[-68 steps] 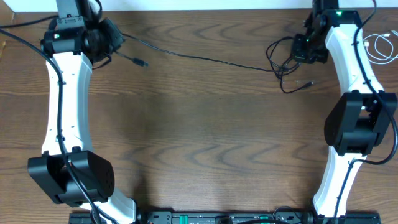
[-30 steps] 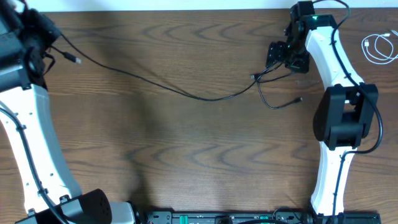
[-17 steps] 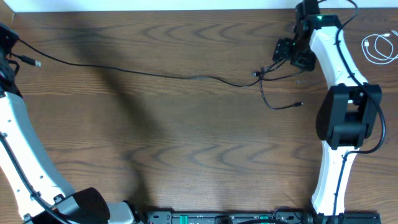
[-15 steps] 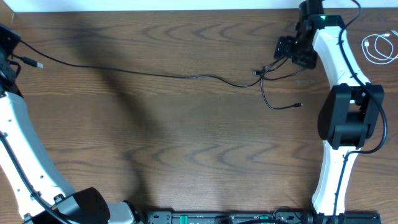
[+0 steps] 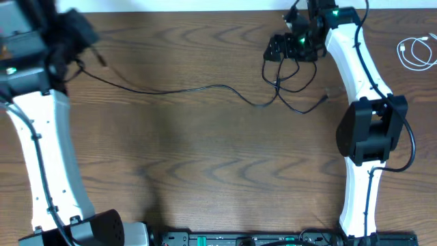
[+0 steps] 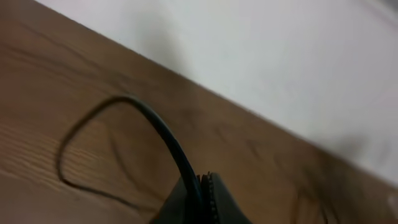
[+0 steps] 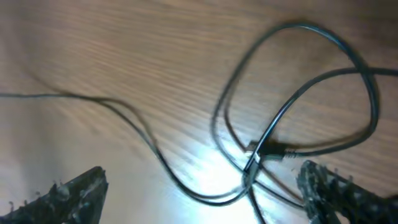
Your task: Untangle cables
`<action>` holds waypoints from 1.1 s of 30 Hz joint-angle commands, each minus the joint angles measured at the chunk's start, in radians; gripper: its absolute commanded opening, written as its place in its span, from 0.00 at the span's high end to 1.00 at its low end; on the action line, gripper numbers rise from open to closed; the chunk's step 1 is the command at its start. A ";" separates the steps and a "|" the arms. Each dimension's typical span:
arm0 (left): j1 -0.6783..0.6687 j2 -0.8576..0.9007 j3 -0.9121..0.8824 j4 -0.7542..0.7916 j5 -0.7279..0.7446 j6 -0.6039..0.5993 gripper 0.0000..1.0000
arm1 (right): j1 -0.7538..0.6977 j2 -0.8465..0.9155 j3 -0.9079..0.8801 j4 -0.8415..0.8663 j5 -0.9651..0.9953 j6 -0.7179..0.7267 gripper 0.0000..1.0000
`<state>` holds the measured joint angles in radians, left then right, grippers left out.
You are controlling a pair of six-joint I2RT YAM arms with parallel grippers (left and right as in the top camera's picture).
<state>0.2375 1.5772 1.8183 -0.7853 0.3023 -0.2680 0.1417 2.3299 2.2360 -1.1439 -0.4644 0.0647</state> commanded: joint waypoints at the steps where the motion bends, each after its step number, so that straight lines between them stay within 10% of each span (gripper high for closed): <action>1: -0.059 0.001 0.031 -0.059 0.026 0.094 0.93 | -0.004 -0.016 0.072 -0.061 -0.024 0.046 0.11; 12: -0.089 0.073 0.016 -0.196 0.059 0.088 0.93 | 0.099 -0.016 -0.072 -0.160 0.153 0.200 0.34; 23: -0.343 0.244 0.005 -0.235 0.455 0.225 0.93 | 0.058 -0.019 -0.048 -0.057 0.127 0.166 0.27; 33: -0.651 0.365 0.005 -0.176 0.402 0.346 0.92 | -0.158 -0.019 -0.019 -0.064 -0.029 0.160 0.29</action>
<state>-0.3531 1.9026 1.8183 -0.9688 0.7200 0.0204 0.0166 2.3276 2.1967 -1.2003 -0.4305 0.2306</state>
